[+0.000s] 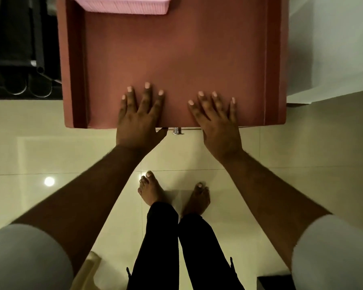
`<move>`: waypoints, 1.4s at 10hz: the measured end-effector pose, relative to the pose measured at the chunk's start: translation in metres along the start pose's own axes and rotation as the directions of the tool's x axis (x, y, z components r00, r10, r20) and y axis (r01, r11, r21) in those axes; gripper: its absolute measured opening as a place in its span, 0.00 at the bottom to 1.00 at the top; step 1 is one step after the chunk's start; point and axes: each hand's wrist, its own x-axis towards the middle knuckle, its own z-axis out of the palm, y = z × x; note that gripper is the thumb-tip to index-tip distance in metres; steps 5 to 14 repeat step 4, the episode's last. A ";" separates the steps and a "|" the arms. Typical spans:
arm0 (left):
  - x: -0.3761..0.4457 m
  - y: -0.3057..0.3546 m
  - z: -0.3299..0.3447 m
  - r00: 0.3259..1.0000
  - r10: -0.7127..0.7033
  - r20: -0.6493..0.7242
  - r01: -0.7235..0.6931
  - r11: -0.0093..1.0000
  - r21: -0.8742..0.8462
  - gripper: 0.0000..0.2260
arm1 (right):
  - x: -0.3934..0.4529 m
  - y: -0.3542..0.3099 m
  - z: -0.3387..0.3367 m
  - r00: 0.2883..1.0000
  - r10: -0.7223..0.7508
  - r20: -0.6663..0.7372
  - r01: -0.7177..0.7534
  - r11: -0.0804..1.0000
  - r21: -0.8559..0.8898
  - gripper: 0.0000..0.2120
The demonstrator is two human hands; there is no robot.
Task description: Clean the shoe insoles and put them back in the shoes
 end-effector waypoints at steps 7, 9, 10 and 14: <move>-0.045 -0.027 -0.125 0.912 -0.142 0.385 0.183 0.980 -0.073 0.31 | 0.036 -0.066 -0.134 0.853 0.062 0.519 -0.181 0.966 0.182 0.29; -0.045 -0.027 -0.125 0.912 -0.142 0.385 0.183 0.980 -0.073 0.31 | 0.036 -0.066 -0.134 0.853 0.062 0.519 -0.181 0.966 0.182 0.29; -0.045 -0.027 -0.125 0.912 -0.142 0.385 0.183 0.980 -0.073 0.31 | 0.036 -0.066 -0.134 0.853 0.062 0.519 -0.181 0.966 0.182 0.29; -0.045 -0.027 -0.125 0.912 -0.142 0.385 0.183 0.980 -0.073 0.31 | 0.036 -0.066 -0.134 0.853 0.062 0.519 -0.181 0.966 0.182 0.29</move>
